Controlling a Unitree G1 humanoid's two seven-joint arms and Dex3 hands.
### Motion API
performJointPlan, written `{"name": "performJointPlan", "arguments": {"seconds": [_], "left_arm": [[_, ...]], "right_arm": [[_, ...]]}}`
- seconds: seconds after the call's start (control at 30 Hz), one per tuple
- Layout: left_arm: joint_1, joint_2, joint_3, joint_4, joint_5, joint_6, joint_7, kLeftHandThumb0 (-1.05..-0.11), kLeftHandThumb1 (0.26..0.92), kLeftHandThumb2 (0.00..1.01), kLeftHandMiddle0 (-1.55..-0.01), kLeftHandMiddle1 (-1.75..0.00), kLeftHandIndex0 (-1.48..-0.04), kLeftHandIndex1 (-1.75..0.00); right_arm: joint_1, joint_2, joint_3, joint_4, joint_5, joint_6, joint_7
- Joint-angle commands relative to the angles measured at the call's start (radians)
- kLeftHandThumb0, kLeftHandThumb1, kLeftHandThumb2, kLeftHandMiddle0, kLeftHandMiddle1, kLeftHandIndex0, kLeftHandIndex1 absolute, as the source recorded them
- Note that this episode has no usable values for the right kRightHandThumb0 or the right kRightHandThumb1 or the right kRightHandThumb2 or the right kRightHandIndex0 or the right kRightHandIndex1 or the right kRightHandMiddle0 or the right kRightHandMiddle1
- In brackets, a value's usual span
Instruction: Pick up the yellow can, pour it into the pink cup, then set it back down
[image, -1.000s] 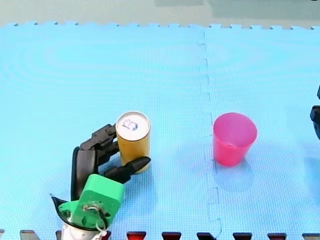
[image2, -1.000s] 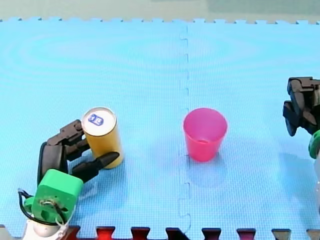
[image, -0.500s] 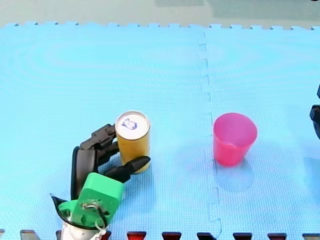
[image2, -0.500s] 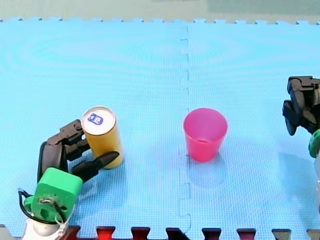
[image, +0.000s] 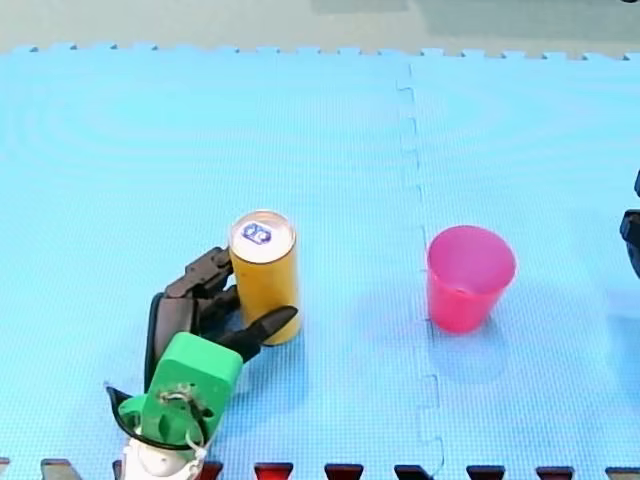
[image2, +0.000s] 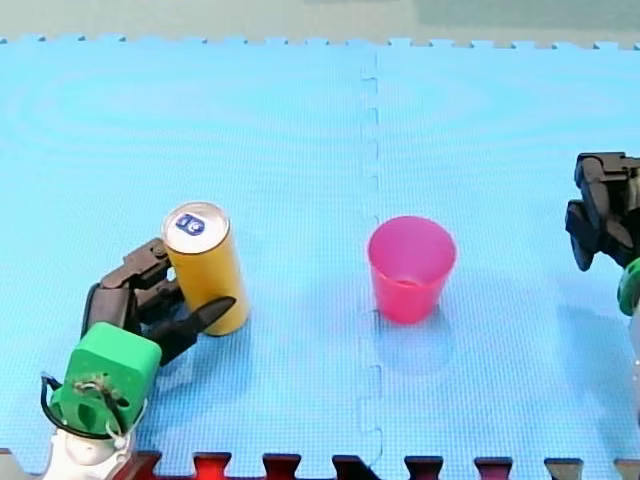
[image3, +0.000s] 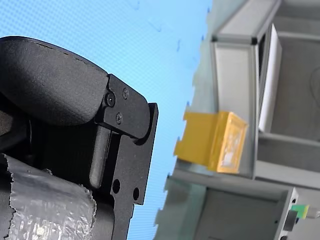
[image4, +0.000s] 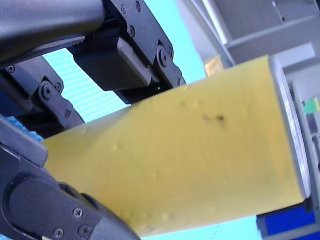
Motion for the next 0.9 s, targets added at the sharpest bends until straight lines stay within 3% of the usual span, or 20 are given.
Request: {"name": "performJointPlan", "arguments": {"seconds": [0.0, 0.13, 0.57, 0.87], "left_arm": [[0.001, 0.005, -0.001, -0.002, 0.001, 0.009, -0.003, -0.662, 0.738, 0.01, -0.62, 0.0, -0.5, 0.0], [-0.001, 0.02, -0.03, -0.003, 0.045, 0.03, 0.036, -0.819, 0.76, 0.01, -0.5, 0.0, -0.39, 0.0], [-0.005, 0.035, -0.067, 0.002, 0.091, 0.069, 0.084, -1.032, 0.765, 0.0, -0.32, 0.0, -0.22, 0.0], [-0.001, 0.032, -0.072, -0.003, 0.085, 0.089, 0.078, -1.048, 0.744, 0.0, -0.17, 0.0, -0.13, 0.0]], "right_arm": [[-0.002, -0.003, 0.0, -0.001, 0.001, 0.002, -0.004], [-0.002, -0.002, 0.0, -0.001, 0.001, 0.003, -0.004], [-0.003, 0.0, 0.001, 0.002, 0.0, 0.004, -0.008], [-0.002, 0.0, 0.002, 0.001, -0.001, 0.002, -0.007]]}}
